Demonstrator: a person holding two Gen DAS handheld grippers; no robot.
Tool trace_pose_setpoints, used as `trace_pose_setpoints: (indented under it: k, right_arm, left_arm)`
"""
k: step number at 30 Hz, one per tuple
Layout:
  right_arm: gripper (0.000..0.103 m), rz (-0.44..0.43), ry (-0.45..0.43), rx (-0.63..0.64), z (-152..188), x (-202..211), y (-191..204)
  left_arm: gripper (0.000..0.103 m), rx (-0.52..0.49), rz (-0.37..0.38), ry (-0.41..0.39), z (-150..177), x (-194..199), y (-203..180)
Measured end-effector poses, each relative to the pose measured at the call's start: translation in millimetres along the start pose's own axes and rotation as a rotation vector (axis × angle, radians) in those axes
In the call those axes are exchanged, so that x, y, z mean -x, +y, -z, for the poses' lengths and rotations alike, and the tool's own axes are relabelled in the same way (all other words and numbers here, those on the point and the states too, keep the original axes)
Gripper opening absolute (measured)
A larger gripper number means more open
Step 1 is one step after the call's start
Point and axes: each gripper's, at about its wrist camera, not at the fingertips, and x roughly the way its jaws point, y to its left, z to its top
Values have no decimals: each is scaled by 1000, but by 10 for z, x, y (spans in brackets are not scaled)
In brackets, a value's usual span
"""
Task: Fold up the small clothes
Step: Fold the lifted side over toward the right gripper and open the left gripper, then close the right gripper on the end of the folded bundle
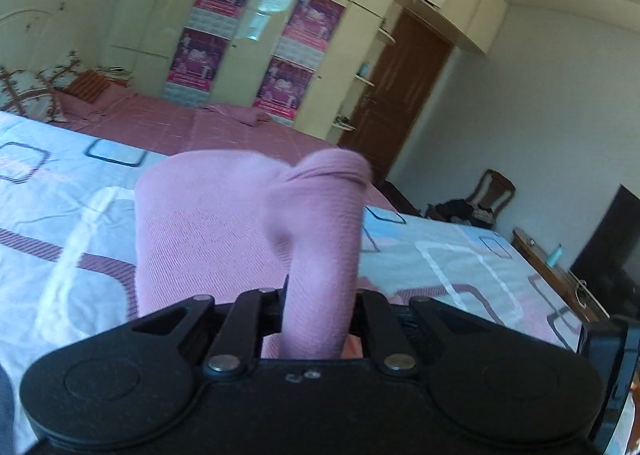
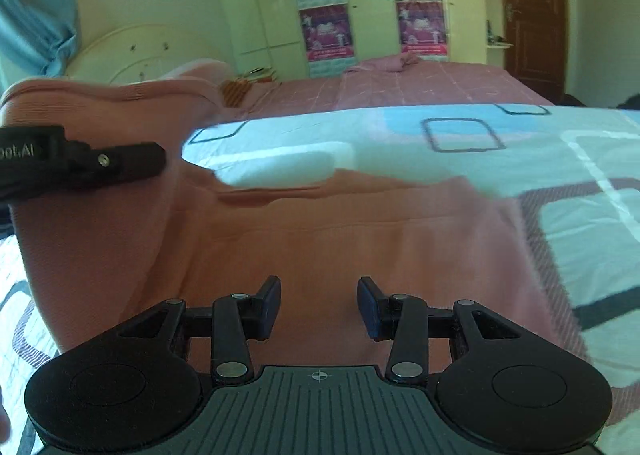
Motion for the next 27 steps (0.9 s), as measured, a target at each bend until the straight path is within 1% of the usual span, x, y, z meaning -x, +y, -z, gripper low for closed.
trace_pose_setpoints:
  k: [3, 5, 7, 9, 10, 12, 13, 14, 17, 19, 21, 24, 27]
  right_arm:
    - [42, 43, -8, -47, 20, 151, -330]
    - [42, 60, -7, -91, 45, 252, -564]
    - [42, 63, -3, -136, 69, 335, -742]
    - [42, 30, -1, -183, 70, 424, -880]
    - [42, 8, -1, -204, 60, 458, -926]
    - [42, -59, 5, -251, 16, 481, -988]
    - [42, -98, 15, -279, 2, 469, -1016]
    - [42, -136, 27, -304, -21, 438, -1035]
    - [42, -201, 82, -332, -48, 300, -997]
    - [42, -228, 118, -347, -37, 164, -968]
    - [42, -225, 144, -351, -23, 41, -942]
    - [42, -198, 144, -350, -4, -69, -947]
    - [42, -227, 157, -369, 9, -119, -964]
  left_arm:
    - [9, -81, 47, 77, 267, -283, -318]
    - [9, -144, 39, 153, 502, -468, -472]
    - [12, -189, 18, 202, 688, -553, -548]
    - [29, -214, 23, 244, 789, -544, -587]
    - [33, -225, 26, 252, 821, -515, -610]
    - [53, -243, 52, 266, 865, -425, -640]
    - [58, -248, 63, 273, 871, -372, -639]
    - [65, -255, 72, 275, 886, -304, -632]
    - [65, -262, 73, 275, 853, -116, -601]
    - [65, -248, 47, 247, 791, 35, -501]
    - [66, -215, -5, 201, 675, 171, -388]
    - [69, -145, -92, 143, 506, 321, -112]
    - [69, -76, -171, 137, 401, 282, 163]
